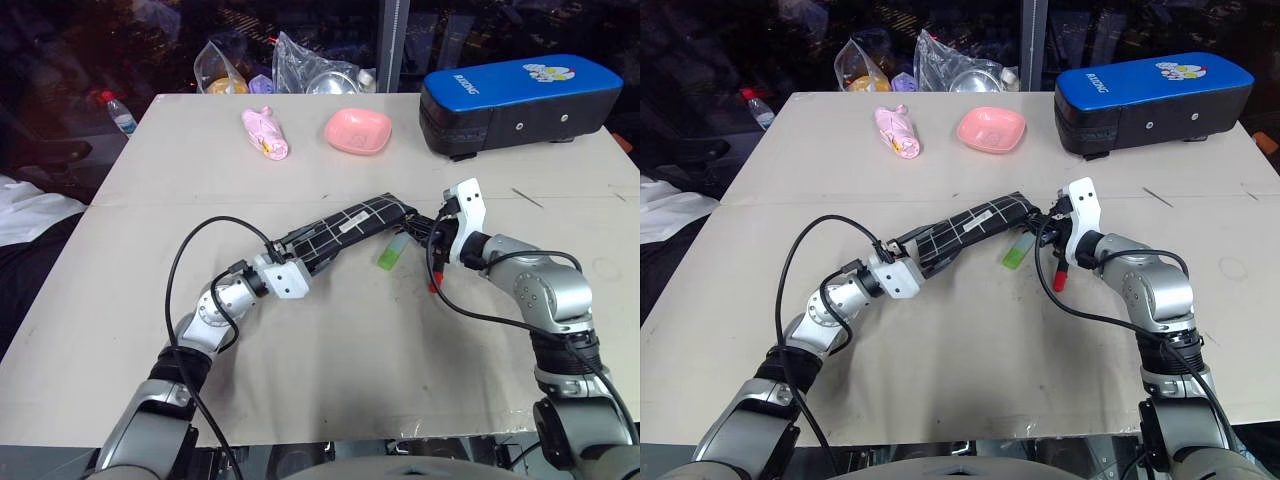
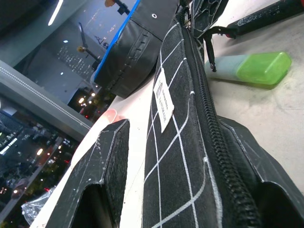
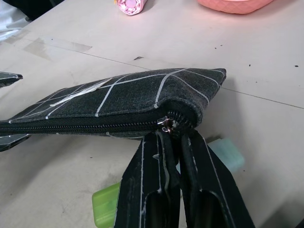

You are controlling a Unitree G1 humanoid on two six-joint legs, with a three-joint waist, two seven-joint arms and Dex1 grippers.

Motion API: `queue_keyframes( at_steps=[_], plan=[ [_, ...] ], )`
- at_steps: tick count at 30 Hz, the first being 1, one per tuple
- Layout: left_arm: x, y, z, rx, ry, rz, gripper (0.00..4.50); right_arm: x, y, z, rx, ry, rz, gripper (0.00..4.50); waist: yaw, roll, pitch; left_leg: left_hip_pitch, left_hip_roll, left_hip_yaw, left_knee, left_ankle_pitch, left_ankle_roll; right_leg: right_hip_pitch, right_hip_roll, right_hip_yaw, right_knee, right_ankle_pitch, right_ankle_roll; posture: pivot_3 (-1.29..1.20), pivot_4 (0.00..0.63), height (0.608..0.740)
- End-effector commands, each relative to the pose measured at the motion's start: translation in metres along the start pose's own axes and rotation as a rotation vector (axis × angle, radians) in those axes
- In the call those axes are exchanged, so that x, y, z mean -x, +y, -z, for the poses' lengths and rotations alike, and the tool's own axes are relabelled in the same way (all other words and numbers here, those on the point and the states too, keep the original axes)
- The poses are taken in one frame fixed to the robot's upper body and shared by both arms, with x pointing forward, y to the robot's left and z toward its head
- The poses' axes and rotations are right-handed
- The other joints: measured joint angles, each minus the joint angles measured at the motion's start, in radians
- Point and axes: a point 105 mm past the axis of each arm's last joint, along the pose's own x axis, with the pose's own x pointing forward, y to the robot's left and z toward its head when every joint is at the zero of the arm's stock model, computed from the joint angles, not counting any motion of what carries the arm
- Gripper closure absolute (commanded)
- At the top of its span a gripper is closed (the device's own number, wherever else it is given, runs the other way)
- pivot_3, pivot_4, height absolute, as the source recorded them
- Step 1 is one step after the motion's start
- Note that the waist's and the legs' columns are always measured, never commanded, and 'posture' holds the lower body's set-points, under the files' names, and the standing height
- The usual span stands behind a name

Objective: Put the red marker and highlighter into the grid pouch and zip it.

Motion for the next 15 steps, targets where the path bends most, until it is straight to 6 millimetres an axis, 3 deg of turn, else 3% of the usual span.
queue_keyframes(
  at_steps=[1,4,15],
  plan=[
    [-0.0040,0.0057,-0.0051,-0.019,-0.036,-0.019,3.08,0.0023,0.0064,-0.0170,0.042,-0.053,-0.019,4.50,0.000,0.000,0.000,-0.001,0.000,0.000,0.000,0.000,0.000,-0.001,0.000,0.000,0.000,0.000,0.000,0.00,0.150,0.717],
    [-0.0052,0.0061,-0.0062,-0.025,-0.044,-0.024,4.42,0.0019,0.0057,-0.0172,0.045,-0.053,-0.016,4.50,0.001,0.000,0.000,-0.007,0.000,0.000,0.003,0.000,0.000,-0.005,0.000,-0.004,0.001,0.000,0.000,0.00,0.150,0.717],
    [-0.0051,0.0065,-0.0107,-0.029,0.003,-0.072,4.49,-0.0046,0.0066,-0.0196,0.082,-0.056,0.007,4.50,-0.001,0.000,0.000,-0.010,0.000,-0.001,0.004,0.000,0.000,-0.007,0.000,-0.005,0.001,0.000,0.000,0.00,0.150,0.717]
  ],
)
